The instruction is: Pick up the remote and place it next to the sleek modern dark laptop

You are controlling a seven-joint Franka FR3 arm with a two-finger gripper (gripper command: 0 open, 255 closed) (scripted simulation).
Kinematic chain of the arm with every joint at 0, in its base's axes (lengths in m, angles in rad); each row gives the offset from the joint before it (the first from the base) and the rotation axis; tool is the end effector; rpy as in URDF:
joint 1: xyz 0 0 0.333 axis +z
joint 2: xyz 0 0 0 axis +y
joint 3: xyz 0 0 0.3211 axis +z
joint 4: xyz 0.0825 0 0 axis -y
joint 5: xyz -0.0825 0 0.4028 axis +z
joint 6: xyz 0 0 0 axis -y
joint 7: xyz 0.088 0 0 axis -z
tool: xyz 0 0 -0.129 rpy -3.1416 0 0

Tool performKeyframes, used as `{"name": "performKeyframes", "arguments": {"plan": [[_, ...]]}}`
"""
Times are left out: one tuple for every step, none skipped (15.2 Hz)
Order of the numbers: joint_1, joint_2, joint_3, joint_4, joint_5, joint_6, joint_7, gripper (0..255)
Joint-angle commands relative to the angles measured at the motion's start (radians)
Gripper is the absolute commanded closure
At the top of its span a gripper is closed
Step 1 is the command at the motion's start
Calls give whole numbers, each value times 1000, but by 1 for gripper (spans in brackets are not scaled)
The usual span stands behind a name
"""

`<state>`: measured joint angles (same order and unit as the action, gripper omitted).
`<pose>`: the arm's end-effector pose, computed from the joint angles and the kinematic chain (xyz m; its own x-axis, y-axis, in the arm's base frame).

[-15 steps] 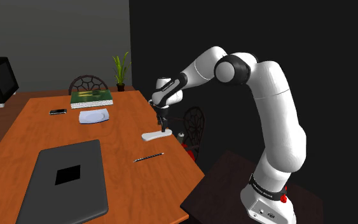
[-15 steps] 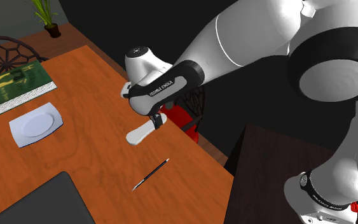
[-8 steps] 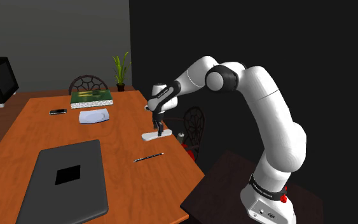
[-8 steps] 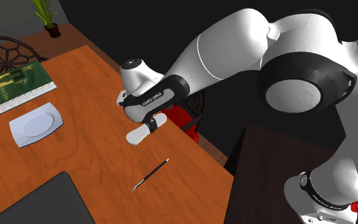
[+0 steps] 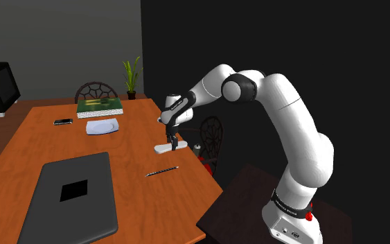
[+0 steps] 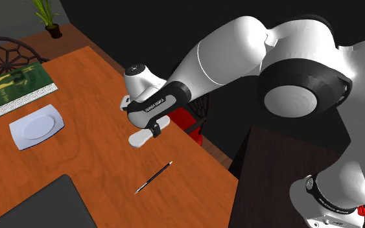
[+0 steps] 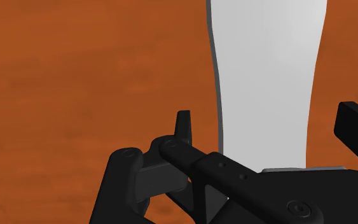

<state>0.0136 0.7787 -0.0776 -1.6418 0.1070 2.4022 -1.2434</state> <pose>0.6972 -0.0380 0.1263 0.4343 0.9007 0.0106 0.9007 -0.4340 -0.0197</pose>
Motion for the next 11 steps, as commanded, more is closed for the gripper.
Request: {"name": "performKeyframes", "arguments": {"plan": [[0,0,0,0,0,0,0,0],[0,0,0,0,0,0,0,0],[0,0,0,0,0,0,0,0],[0,0,0,0,0,0,0,255],[0,0,0,0,0,0,0,255],[0,0,0,0,0,0,0,255],[0,0,0,0,0,0,0,255],[0,0,0,0,0,0,0,255],[0,0,0,0,0,0,0,255],[0,0,0,0,0,0,0,255],[0,0,0,1,0,0,0,255]]}}
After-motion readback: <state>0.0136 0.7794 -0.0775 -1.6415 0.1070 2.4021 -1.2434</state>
